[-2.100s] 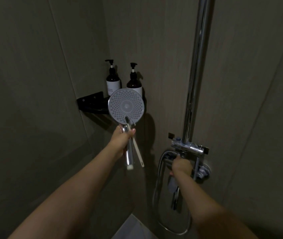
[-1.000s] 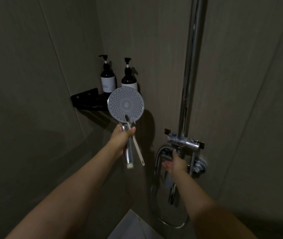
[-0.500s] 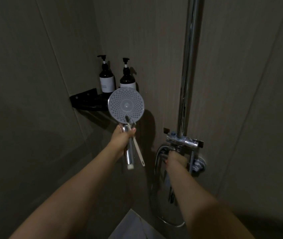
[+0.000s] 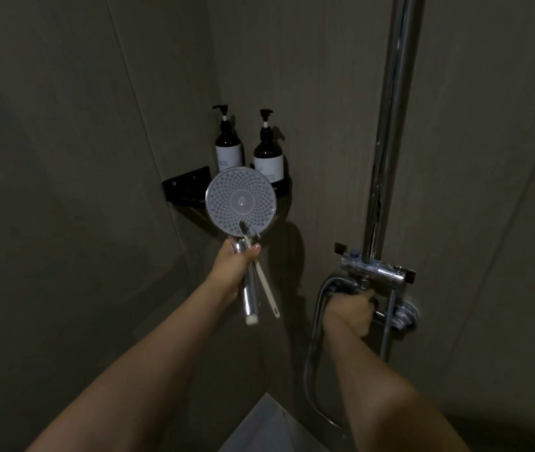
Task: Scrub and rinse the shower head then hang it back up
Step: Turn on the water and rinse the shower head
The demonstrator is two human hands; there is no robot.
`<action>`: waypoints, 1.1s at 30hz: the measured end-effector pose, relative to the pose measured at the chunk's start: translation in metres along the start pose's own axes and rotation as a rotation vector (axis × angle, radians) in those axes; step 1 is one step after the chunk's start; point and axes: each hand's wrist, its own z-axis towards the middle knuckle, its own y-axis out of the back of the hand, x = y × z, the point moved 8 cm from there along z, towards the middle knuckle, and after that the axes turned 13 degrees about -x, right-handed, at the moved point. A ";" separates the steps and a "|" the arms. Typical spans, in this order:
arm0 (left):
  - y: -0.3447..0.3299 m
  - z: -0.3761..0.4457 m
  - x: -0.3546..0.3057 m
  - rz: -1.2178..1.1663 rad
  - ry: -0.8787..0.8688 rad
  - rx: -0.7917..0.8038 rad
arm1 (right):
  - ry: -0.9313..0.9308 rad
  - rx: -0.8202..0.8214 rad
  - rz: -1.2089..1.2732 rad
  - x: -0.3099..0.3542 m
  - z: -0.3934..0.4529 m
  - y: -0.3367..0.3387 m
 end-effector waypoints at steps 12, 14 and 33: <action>0.004 0.001 0.002 -0.040 0.022 0.029 | -0.064 0.011 0.037 -0.003 0.007 0.000; 0.002 0.001 0.004 -0.046 0.036 0.042 | -0.114 0.072 0.028 -0.004 0.015 0.001; -0.006 -0.002 0.030 -0.028 0.104 0.121 | -0.031 0.009 -0.055 0.001 0.002 0.009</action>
